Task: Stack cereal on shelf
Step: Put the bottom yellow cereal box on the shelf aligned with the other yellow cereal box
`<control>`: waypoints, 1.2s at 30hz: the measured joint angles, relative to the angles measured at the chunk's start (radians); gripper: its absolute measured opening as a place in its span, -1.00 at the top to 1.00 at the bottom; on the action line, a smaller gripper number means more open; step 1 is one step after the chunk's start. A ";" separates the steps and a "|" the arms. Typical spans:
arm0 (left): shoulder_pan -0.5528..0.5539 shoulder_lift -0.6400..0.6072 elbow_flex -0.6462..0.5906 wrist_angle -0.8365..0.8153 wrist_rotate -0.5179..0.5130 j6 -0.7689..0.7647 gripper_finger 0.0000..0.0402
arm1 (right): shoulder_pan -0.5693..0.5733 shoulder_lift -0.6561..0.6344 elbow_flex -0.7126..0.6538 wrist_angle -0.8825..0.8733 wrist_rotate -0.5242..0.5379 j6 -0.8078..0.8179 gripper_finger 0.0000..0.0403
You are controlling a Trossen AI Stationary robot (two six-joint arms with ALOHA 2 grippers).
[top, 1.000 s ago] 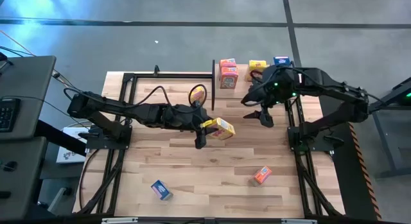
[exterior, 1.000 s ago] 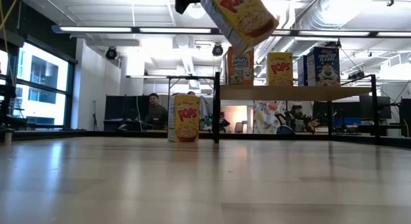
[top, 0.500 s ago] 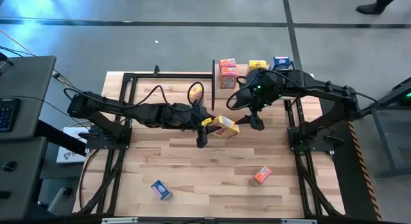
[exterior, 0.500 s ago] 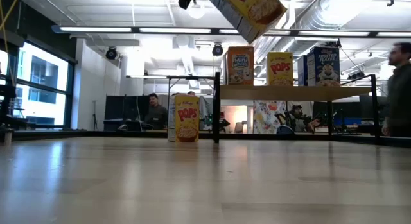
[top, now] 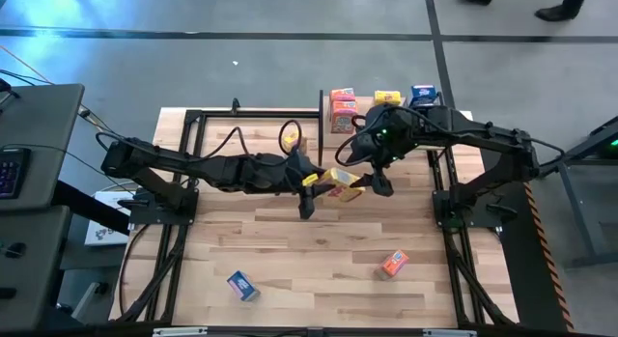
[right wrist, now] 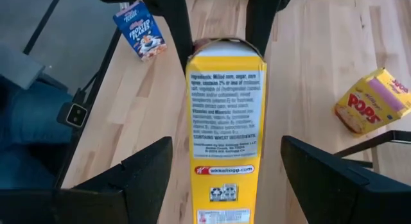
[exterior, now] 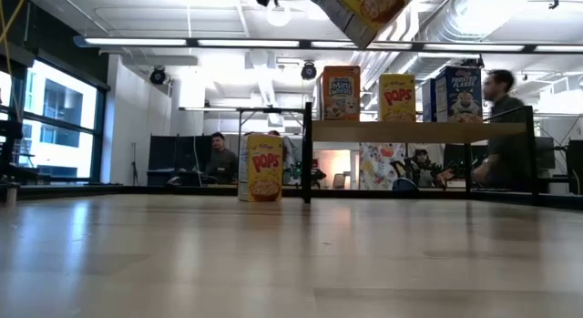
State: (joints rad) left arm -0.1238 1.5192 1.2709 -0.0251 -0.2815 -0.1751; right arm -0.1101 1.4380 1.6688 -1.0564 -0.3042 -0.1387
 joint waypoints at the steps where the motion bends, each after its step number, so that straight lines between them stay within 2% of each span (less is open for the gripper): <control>1: 0.000 0.000 0.000 0.012 -0.005 0.004 0.22 | 0.000 0.000 0.000 0.006 -0.001 0.000 -0.40; 21: 0.000 0.000 0.000 0.101 -0.023 0.066 0.22 | 0.000 0.002 0.000 0.037 0.006 0.059 -0.39; 36: 0.000 0.006 0.000 0.099 -0.022 0.081 0.22 | 0.000 0.003 0.000 0.037 0.006 0.081 -0.01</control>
State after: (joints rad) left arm -0.1238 1.5249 1.2709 0.0742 -0.3038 -0.0942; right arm -0.1101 1.4406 1.6688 -1.0195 -0.2981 -0.0577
